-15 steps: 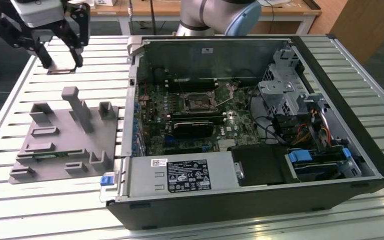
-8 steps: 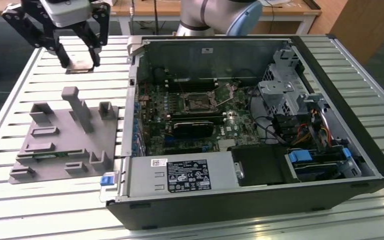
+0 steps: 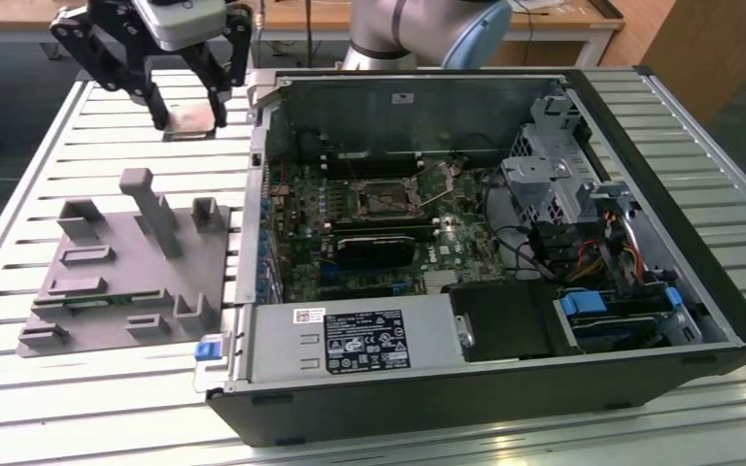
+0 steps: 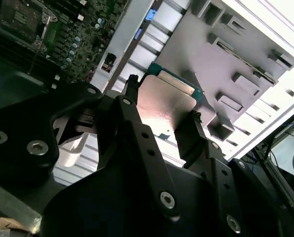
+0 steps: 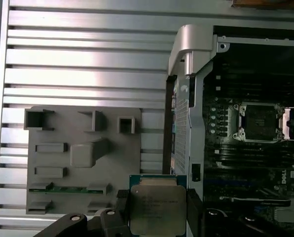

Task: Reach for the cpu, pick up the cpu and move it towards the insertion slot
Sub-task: 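Pick up the cpu and move it towards the insertion slot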

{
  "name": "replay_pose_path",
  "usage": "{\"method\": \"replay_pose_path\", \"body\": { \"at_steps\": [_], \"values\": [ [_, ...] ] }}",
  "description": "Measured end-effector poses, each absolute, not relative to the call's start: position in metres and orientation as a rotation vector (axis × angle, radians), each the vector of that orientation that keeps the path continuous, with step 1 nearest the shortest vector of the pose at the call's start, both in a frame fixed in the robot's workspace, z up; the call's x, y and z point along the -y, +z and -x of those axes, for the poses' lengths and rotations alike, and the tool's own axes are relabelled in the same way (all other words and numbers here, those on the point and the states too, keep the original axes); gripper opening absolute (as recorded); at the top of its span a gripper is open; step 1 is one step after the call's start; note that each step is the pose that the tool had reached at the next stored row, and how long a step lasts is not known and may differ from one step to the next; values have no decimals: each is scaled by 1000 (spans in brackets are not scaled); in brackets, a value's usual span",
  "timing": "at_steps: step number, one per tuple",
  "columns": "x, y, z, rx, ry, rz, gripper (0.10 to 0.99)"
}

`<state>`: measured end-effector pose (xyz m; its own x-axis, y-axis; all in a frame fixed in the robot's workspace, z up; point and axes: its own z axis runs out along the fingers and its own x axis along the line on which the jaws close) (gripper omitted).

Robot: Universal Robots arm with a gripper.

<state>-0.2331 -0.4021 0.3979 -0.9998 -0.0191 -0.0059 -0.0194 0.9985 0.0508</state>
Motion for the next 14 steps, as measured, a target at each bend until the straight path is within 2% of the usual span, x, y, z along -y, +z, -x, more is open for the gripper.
{"method": "replay_pose_path", "body": {
  "at_steps": [14],
  "values": [
    [392, 397, 195, -3132, 81, 30, 545]
  ]
}}
